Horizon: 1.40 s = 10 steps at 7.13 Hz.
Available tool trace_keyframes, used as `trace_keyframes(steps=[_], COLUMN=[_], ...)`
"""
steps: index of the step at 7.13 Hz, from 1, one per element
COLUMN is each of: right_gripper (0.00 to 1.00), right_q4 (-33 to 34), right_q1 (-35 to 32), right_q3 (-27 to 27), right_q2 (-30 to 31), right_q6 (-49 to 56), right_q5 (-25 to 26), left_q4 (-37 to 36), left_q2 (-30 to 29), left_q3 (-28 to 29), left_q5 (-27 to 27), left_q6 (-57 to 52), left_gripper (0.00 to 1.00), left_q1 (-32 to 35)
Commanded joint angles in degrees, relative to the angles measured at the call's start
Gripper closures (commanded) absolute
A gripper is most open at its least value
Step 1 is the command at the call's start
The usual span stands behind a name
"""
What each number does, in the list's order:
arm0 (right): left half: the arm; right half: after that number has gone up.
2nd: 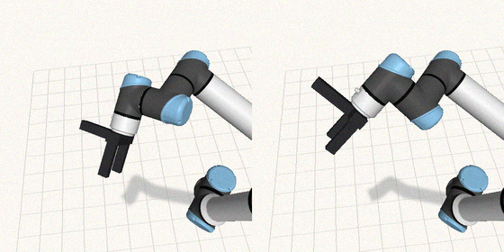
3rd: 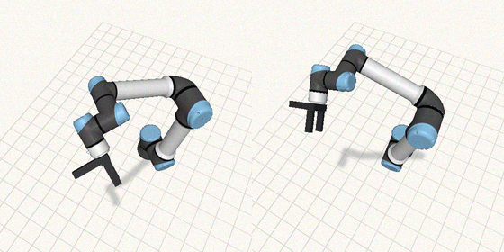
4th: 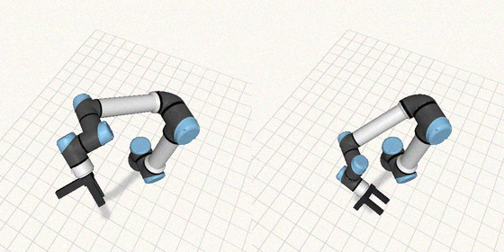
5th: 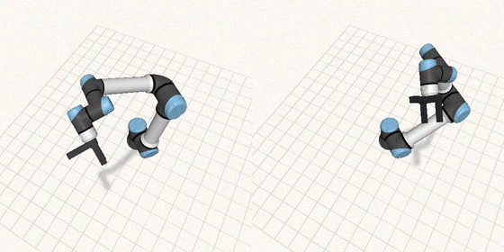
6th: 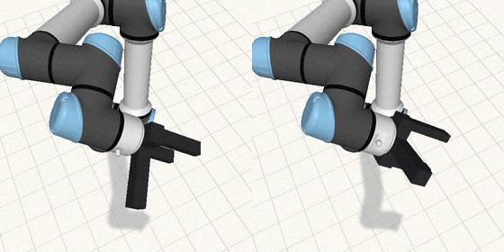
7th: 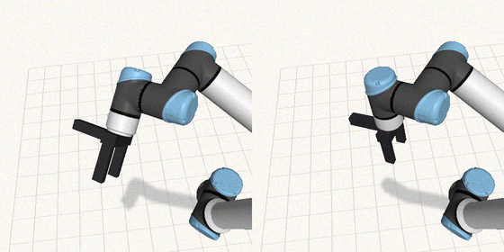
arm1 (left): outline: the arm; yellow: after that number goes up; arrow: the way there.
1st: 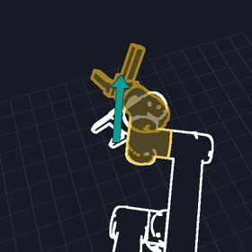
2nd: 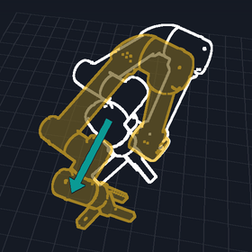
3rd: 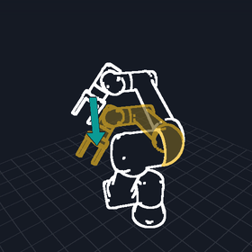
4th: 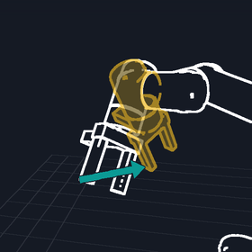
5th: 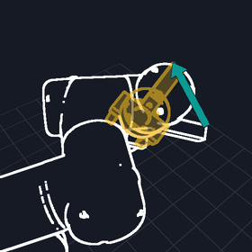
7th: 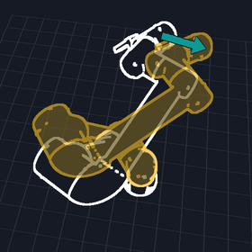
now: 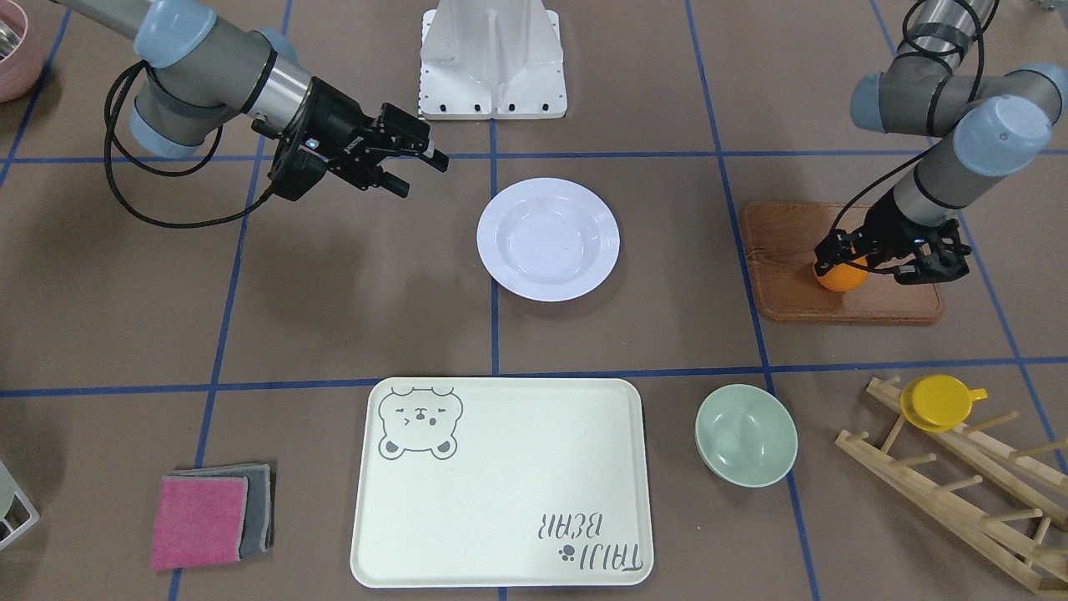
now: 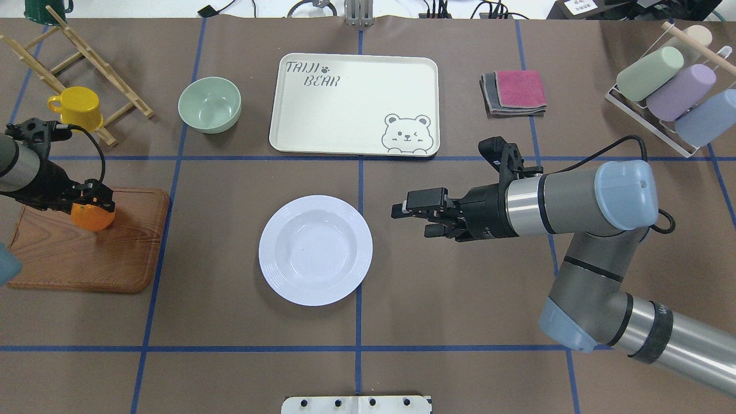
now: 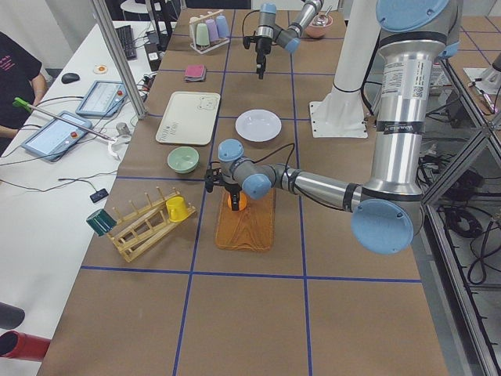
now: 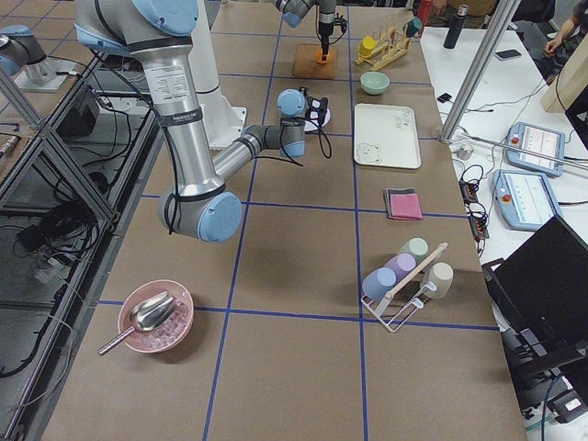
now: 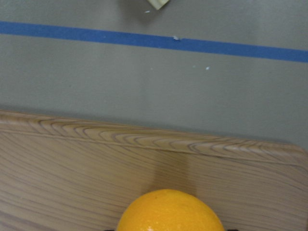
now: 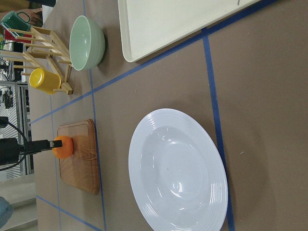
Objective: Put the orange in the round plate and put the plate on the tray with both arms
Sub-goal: 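Carry the orange onto the white plate while the right gripper grips its rim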
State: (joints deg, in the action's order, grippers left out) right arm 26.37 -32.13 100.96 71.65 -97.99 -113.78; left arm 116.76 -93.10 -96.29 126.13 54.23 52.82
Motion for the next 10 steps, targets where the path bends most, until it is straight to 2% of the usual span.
trace_keyframes(steps=[1, 3, 5, 7, 8, 10], right_gripper=[0.01, 0.01, 0.01, 0.01, 0.01, 0.01], right_q4=[-0.1, -0.1, -0.2, -1.9, -3.9, -4.0], right_q1=[0.7, 1.4, 2.2, 4.6, 6.6, 8.0], right_q3=[-2.9, -5.0, -6.2, -7.1, -7.4, -7.4], right_q2=[-3.8, -6.0, -7.3, -6.1, -4.5, -3.5], right_q6=[0.0, 0.0, 0.0, 0.0, -0.1, 0.2], right_q5=[4.7, 8.7, 10.9, 12.8, 15.7, 16.1], left_q4=[-0.9, -5.3, -12.6, -14.3, -15.7, -15.8], left_q2=[-4.3, -12.6, -19.5, -22.5, -24.1, -25.9], left_q3=[-1.1, -1.7, -4.1, -5.4, -5.3, -5.0], left_q5=[0.3, 0.2, -0.7, -7.3, -8.6, -11.5], left_q6=[5.3, 13.1, 19.1, 22.8, 24.9, 27.0], left_gripper=[0.20, 0.20, 0.20, 0.20, 0.20, 0.20], left_q1=[-0.1, -1.9, -5.4, -12.2, -15.2, -19.1])
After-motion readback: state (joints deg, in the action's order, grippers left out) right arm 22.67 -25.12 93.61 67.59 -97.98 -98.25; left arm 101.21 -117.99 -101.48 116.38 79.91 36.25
